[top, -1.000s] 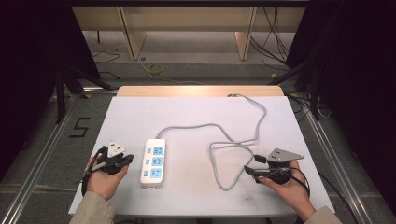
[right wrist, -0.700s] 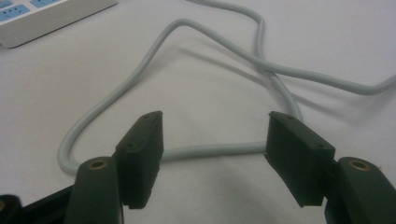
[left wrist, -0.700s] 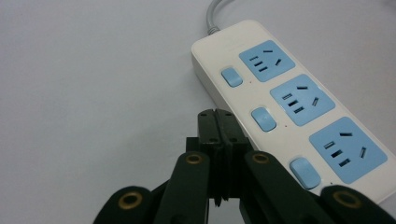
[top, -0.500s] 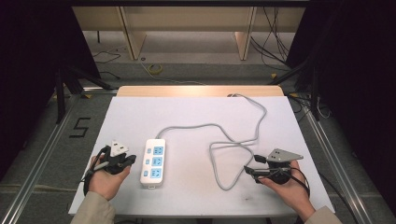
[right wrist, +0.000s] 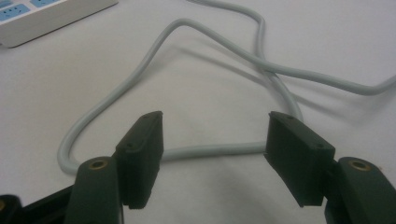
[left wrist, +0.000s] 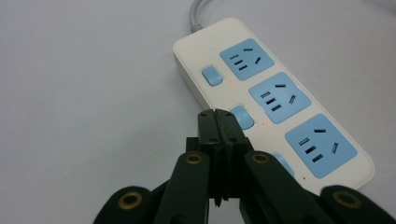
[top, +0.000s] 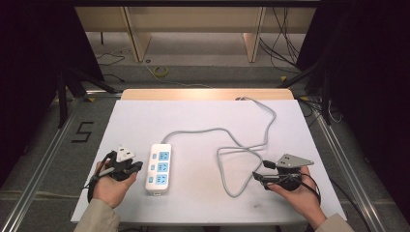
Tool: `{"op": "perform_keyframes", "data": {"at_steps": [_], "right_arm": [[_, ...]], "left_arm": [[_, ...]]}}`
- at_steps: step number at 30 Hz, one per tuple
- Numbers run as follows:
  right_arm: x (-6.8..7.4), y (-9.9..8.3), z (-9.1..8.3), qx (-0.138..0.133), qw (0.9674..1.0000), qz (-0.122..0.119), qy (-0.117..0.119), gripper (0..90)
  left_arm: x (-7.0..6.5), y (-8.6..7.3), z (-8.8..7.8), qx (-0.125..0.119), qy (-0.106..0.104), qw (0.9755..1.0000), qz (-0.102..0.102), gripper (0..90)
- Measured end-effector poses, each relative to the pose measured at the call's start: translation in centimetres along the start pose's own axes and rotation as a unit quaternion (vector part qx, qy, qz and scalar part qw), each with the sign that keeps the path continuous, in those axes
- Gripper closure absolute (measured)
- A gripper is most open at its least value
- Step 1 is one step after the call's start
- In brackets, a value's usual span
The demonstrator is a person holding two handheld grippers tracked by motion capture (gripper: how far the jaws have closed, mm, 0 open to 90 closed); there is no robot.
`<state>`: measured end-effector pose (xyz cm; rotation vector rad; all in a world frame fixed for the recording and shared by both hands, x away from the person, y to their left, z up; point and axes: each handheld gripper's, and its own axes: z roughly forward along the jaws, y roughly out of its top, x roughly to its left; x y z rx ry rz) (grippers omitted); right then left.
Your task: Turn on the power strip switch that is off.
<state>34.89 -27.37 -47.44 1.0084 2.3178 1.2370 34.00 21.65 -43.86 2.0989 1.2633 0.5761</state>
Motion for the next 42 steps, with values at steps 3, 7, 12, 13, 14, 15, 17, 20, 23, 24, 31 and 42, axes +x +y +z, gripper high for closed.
{"op": "perform_keyframes", "data": {"at_steps": [3,7,12,13,14,15,17,20,23,24,31,42], "right_arm": [[0.0,0.0,0.0,0.0,1.0,0.0,0.0,37.7],[0.0,0.0,0.0,-0.001,1.0,0.001,0.0,37.7],[0.0,0.0,0.0,0.0,1.0,0.0,0.0,37.7],[0.0,0.0,0.0,0.0,1.0,0.0,0.0,37.7],[0.0,0.0,0.0,0.0,1.0,0.0,0.0,37.7],[0.0,0.0,0.0,0.0,1.0,0.0,0.0,37.7],[0.0,0.0,0.0,0.0,1.0,0.0,0.0,37.7],[0.0,0.0,0.0,0.0,1.0,0.0,0.0,37.7],[0.1,0.0,0.0,0.0,1.0,0.0,0.0,37.7],[0.1,0.0,0.0,0.0,1.0,0.0,0.0,37.7],[0.1,0.0,0.0,0.002,1.0,-0.001,0.001,37.7],[0.1,0.0,0.0,0.002,1.0,-0.001,0.002,37.7]], "left_arm": [[-0.1,0.1,-0.1,0.005,-0.002,1.0,0.001,89.8],[-0.1,0.2,-0.1,0.012,-0.005,0.9999,0.001,89.8],[-0.2,0.2,-0.1,0.018,-0.006,0.9998,0.003,89.8],[-0.3,0.2,-0.2,0.018,-0.006,0.9998,0.002,89.8],[-0.3,0.3,-0.2,0.018,-0.007,0.9998,0.0,89.8],[-0.4,0.3,-0.2,0.018,-0.007,0.9998,0.001,89.8],[-0.5,0.4,-0.2,0.022,-0.008,0.9997,0.004,89.8],[-0.6,0.4,-0.3,0.028,-0.011,0.9995,0.004,89.7],[-0.7,0.5,-0.2,0.029,-0.012,0.9995,0.003,89.7],[-0.7,0.5,-0.3,0.03,-0.012,0.9995,0.003,89.7],[-0.9,0.6,-0.2,0.04,-0.014,0.9991,0.005,89.7],[-1.2,0.7,-0.2,0.057,-0.023,0.9981,0.008,89.7]]}}
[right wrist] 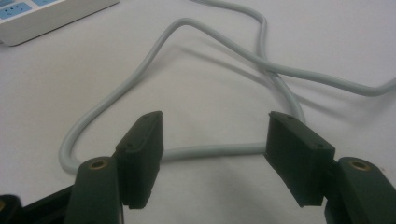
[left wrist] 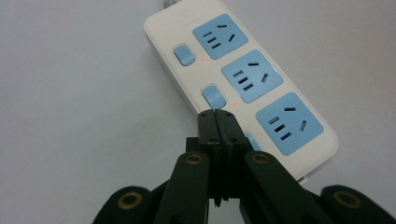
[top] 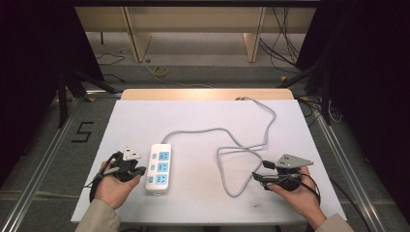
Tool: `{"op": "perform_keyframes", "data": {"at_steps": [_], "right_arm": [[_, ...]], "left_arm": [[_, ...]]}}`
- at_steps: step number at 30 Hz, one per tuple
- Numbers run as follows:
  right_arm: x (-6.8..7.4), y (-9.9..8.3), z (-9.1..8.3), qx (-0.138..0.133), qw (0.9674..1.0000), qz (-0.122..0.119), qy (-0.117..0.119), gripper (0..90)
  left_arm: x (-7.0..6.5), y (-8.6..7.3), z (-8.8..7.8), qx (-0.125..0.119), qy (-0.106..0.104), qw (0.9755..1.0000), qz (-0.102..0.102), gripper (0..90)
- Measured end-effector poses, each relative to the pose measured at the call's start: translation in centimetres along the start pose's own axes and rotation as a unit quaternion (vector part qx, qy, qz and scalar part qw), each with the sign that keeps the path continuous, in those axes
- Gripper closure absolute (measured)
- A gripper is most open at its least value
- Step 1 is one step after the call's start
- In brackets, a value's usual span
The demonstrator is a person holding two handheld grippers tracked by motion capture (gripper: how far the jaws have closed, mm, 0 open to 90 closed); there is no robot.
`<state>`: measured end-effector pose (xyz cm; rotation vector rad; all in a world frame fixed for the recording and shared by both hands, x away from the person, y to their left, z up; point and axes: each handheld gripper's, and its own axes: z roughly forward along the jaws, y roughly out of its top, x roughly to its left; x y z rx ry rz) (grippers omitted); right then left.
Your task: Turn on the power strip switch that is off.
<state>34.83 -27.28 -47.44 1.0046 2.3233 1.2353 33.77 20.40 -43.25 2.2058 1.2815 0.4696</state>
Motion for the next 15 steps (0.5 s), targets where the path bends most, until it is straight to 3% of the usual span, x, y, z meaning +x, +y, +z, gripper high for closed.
{"op": "perform_keyframes", "data": {"at_steps": [15], "right_arm": [[0.04,0.01,-0.04,0.0,1.0,0.0,-0.001,37.7]], "left_arm": [[-0.54,0.44,0.02,0.017,-0.005,0.9998,0.005,89.7]]}}
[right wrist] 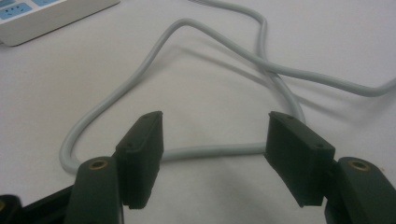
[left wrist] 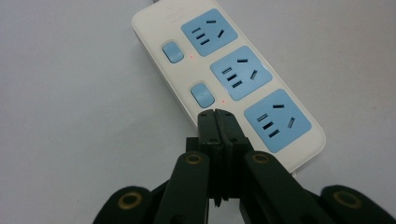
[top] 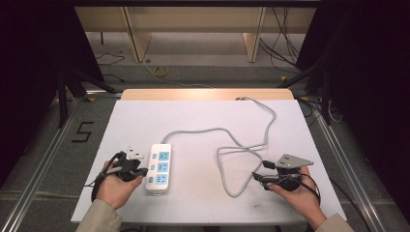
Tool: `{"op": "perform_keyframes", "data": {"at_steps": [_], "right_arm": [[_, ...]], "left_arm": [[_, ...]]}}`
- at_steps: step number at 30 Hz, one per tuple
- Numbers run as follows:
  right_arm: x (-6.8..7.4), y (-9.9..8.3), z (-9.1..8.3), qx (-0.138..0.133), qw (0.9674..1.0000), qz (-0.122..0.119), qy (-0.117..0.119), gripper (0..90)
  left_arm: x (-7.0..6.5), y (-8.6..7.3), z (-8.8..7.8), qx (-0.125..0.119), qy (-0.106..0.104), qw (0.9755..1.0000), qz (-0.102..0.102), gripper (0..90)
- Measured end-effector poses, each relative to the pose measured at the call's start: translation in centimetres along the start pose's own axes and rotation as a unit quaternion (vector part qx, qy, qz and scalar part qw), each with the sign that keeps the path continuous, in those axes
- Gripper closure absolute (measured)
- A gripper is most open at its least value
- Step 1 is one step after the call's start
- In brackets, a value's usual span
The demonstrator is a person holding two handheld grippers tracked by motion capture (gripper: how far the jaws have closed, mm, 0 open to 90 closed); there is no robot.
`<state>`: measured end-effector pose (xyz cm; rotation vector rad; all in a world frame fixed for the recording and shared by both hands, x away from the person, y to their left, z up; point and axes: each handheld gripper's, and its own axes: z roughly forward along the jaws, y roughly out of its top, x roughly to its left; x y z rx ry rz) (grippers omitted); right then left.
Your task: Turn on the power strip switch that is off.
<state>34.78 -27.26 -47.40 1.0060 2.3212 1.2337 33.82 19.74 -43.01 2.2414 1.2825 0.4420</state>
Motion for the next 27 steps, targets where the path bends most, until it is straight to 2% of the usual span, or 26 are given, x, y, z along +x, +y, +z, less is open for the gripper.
{"op": "perform_keyframes", "data": {"at_steps": [27], "right_arm": [[0.01,0.0,0.01,-0.002,1.0,-0.002,0.001,37.7]], "left_arm": [[-0.71,0.74,0.34,0.031,-0.01,0.9995,0.0,89.7]]}}
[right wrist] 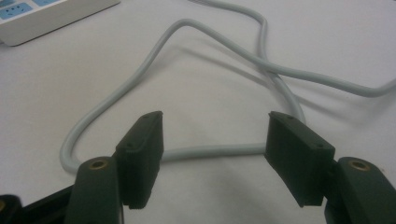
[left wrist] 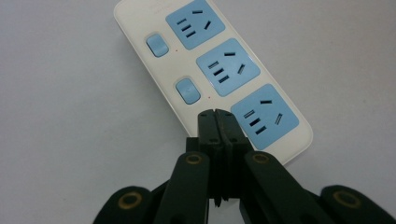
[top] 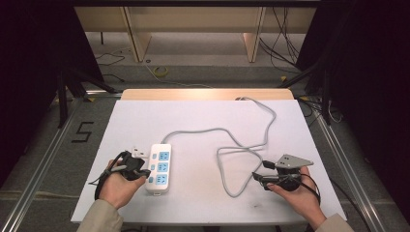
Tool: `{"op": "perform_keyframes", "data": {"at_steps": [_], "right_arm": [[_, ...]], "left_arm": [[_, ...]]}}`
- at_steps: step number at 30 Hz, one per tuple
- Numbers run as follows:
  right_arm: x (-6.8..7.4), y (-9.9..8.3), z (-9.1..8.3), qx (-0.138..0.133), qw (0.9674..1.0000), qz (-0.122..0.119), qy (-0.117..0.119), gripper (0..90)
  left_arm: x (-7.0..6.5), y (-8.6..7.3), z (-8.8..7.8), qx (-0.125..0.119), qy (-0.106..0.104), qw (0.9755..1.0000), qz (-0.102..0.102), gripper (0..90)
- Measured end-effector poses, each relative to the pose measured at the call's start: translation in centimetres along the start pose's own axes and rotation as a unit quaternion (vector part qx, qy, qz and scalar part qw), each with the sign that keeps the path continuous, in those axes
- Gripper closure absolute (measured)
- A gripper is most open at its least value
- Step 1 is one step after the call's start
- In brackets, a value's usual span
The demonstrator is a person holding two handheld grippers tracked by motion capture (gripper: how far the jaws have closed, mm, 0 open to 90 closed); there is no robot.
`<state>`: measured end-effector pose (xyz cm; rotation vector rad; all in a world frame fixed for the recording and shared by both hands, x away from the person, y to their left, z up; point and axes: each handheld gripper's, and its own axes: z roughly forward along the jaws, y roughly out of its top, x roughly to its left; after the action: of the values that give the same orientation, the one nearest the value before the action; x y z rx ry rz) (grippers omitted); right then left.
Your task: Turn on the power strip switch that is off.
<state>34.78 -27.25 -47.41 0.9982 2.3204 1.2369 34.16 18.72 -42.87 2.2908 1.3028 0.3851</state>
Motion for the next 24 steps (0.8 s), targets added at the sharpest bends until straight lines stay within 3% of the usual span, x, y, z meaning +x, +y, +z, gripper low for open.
{"op": "perform_keyframes", "data": {"at_steps": [24], "right_arm": [[0.02,-0.01,0.01,-0.001,1.0,0.0,-0.001,37.7]], "left_arm": [[-0.35,0.96,0.28,0.04,-0.01,0.9991,-0.009,89.7]]}}
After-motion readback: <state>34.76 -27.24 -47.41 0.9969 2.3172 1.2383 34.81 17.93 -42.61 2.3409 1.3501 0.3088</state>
